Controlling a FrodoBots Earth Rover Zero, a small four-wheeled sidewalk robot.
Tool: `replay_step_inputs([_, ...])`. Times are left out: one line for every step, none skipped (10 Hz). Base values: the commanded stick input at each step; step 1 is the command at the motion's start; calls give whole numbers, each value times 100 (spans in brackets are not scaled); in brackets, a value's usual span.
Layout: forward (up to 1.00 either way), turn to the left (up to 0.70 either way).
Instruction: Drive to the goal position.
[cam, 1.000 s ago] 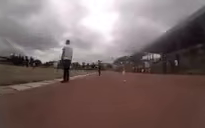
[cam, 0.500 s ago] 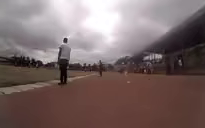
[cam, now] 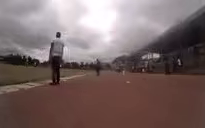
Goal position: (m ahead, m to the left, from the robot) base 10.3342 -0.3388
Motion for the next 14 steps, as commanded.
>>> replay_step_inputs([100, 0])
replay_step_inputs([100, 0])
replay_step_inputs([100, 0])
replay_step_inputs([100, 0])
replay_step_inputs([100, 0])
replay_step_inputs([100, 0])
replay_step_inputs([100, 0])
replay_step_inputs([100, 0])
replay_step_inputs([100, 0])
replay_step_inputs([100, 0])
replay_step_inputs([100, 0])
replay_step_inputs([100, 0])
replay_step_inputs([100, 0])
replay_step_inputs([100, 0])
